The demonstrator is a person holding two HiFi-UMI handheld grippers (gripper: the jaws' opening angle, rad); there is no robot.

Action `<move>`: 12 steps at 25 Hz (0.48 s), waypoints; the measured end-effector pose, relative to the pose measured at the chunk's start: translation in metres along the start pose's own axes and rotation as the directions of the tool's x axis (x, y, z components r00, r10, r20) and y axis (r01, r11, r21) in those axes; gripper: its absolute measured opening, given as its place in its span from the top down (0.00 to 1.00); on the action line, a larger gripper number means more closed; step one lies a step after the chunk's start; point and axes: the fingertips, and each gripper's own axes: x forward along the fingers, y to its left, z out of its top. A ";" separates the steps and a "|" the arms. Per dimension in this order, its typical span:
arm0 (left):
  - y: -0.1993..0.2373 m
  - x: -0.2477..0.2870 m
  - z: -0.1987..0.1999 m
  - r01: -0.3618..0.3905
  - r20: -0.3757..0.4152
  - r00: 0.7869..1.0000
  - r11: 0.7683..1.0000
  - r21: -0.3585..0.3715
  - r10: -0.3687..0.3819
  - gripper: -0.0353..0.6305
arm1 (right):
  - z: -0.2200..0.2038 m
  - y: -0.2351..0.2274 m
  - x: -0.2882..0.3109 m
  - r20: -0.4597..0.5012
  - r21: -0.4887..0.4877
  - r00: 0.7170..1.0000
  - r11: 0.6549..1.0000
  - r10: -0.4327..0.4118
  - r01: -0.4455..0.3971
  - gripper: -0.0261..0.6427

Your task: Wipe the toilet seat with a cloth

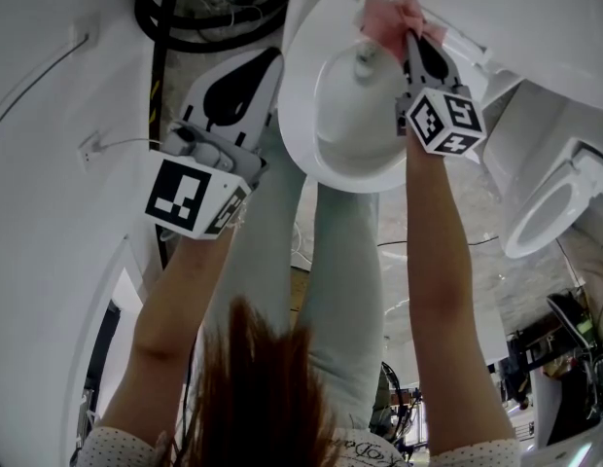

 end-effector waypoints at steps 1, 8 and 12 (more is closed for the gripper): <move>-0.001 0.000 -0.001 0.001 -0.001 1.000 1.000 0.000 -0.001 0.95 | -0.001 -0.003 -0.002 -0.001 0.002 1.000 1.000 -0.008 0.008 0.93; -0.008 -0.001 -0.003 0.008 -0.003 1.000 1.000 0.005 -0.008 0.95 | -0.006 -0.022 -0.018 0.007 0.058 0.998 0.996 -0.064 0.064 0.93; -0.013 -0.001 -0.003 0.014 -0.001 1.000 1.000 0.008 -0.014 0.95 | -0.007 -0.032 -0.027 0.018 0.113 0.994 0.988 -0.110 0.107 0.93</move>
